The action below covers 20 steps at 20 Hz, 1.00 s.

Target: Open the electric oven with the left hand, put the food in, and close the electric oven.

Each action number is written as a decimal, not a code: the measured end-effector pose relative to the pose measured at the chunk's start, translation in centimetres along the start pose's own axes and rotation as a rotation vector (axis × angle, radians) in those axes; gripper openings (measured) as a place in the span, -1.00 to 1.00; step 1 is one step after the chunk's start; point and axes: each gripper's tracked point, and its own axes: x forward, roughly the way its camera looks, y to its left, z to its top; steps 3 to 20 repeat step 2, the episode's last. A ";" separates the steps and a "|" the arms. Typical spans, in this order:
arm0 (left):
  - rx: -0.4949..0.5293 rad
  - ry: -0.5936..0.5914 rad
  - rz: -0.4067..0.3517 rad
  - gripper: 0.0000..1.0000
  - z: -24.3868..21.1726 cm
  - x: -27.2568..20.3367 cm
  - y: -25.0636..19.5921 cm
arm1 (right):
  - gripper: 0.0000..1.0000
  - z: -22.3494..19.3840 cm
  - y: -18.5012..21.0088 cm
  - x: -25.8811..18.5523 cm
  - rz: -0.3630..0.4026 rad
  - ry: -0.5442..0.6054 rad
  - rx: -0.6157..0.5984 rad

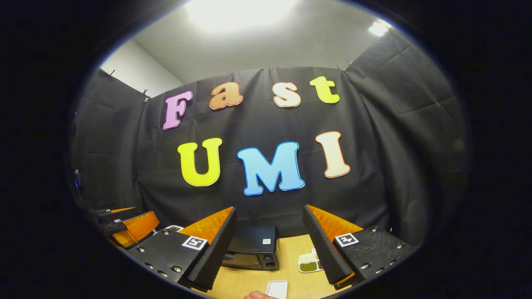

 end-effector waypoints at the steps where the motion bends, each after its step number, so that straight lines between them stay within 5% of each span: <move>1: -0.001 -0.001 -0.009 0.92 0.0 -0.1 0.1 | 0.92 -0.2 0.1 -0.2 -0.007 0.004 -0.003; 20: -0.002 0.000 -0.019 0.87 -0.1 -0.2 0.1 | 0.92 -0.2 0.3 -0.4 -0.007 0.011 0.005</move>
